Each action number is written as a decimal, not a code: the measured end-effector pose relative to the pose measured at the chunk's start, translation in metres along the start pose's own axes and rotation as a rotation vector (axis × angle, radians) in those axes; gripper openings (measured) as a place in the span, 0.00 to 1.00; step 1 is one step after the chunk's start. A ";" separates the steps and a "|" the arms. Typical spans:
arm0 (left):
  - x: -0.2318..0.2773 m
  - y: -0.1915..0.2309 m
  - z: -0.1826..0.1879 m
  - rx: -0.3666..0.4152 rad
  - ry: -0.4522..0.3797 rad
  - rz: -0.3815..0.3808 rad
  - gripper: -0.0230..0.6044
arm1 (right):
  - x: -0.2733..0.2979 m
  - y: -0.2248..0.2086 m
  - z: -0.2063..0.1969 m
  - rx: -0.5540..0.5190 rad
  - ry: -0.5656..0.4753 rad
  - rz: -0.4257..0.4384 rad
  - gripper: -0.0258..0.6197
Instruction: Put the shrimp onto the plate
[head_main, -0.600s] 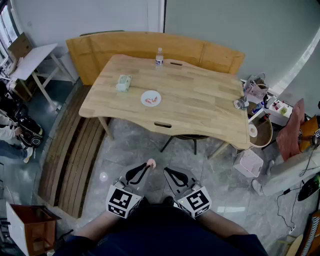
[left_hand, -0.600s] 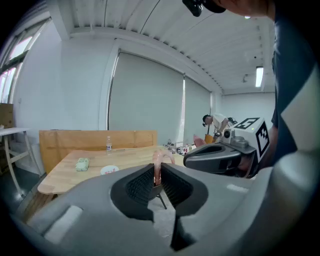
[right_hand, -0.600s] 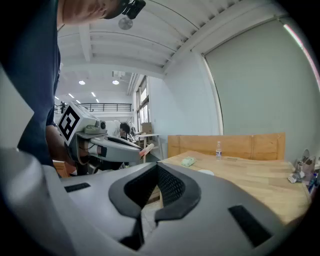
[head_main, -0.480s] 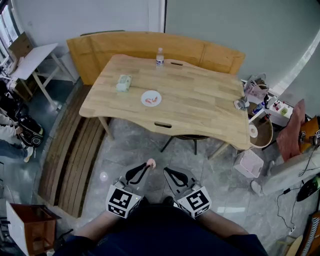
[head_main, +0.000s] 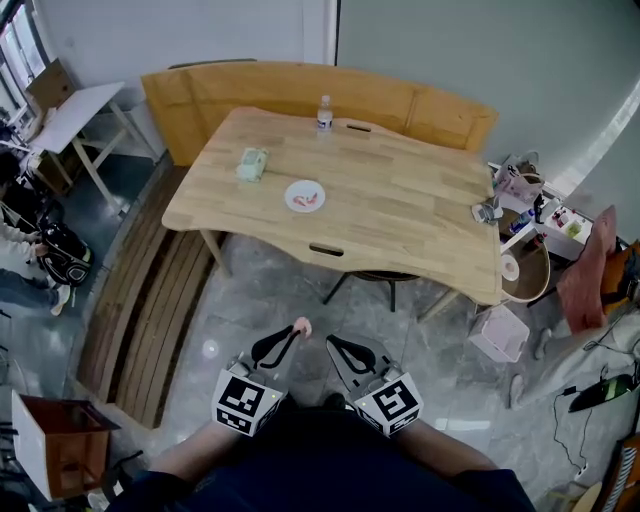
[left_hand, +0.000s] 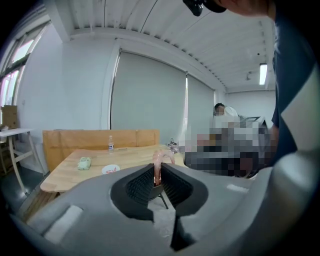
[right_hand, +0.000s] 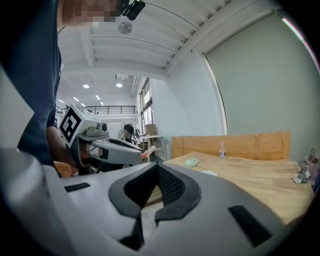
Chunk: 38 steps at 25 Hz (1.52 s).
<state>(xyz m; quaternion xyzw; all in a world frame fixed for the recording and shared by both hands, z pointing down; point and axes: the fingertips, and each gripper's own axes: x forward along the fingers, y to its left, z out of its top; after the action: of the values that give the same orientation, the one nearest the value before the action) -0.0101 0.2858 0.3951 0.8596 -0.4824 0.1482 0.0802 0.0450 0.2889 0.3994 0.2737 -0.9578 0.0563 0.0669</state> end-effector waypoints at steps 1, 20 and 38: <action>0.000 -0.002 0.000 0.002 0.001 0.005 0.11 | -0.002 -0.001 -0.001 -0.002 0.000 0.005 0.05; 0.042 0.024 0.004 -0.003 -0.031 0.072 0.11 | 0.008 -0.049 -0.025 -0.001 0.029 0.029 0.06; 0.141 0.162 0.036 0.044 -0.013 -0.057 0.11 | 0.137 -0.133 0.004 0.035 0.102 -0.078 0.05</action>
<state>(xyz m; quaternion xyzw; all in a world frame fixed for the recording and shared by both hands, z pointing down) -0.0730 0.0775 0.4069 0.8754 -0.4550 0.1511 0.0623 0.0003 0.1050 0.4270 0.3087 -0.9407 0.0843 0.1129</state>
